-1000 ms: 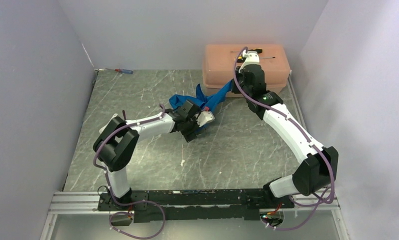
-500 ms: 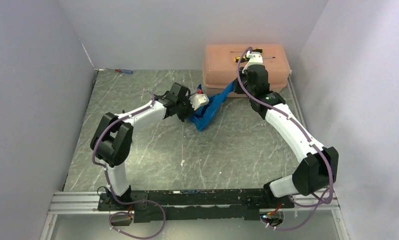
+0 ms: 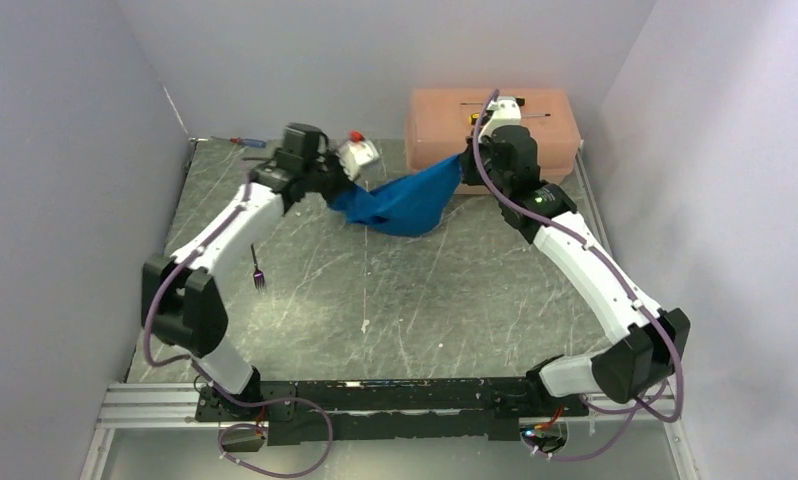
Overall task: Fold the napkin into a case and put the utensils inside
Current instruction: Pick up the crumpled napkin from the center of the board.
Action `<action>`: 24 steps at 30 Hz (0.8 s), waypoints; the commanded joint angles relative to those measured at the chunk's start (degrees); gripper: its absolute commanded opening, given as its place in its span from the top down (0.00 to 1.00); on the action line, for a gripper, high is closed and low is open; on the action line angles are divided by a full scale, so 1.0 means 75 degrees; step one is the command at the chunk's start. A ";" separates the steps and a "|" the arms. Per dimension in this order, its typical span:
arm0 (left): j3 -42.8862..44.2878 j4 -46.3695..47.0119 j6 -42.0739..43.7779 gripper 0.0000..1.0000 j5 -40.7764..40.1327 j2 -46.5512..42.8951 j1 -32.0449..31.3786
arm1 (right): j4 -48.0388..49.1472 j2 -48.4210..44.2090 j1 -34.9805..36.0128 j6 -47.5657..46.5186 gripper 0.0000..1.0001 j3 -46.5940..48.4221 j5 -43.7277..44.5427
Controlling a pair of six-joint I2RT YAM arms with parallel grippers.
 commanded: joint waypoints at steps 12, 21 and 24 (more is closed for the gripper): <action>0.2152 -0.3193 0.1309 0.97 0.2117 -0.2494 0.2105 | -0.1011 -0.0437 0.2231 -0.0747 1.00 0.3018 0.1486; 0.1271 -0.2153 0.1079 0.97 0.0990 -0.2675 0.2131 | -0.1206 0.0459 0.2237 -0.1125 1.00 0.3660 0.2013; 0.1549 -0.1653 0.0975 0.97 0.0852 -0.2101 0.2198 | -0.1234 0.1062 0.2107 -0.1320 1.00 0.4261 0.2111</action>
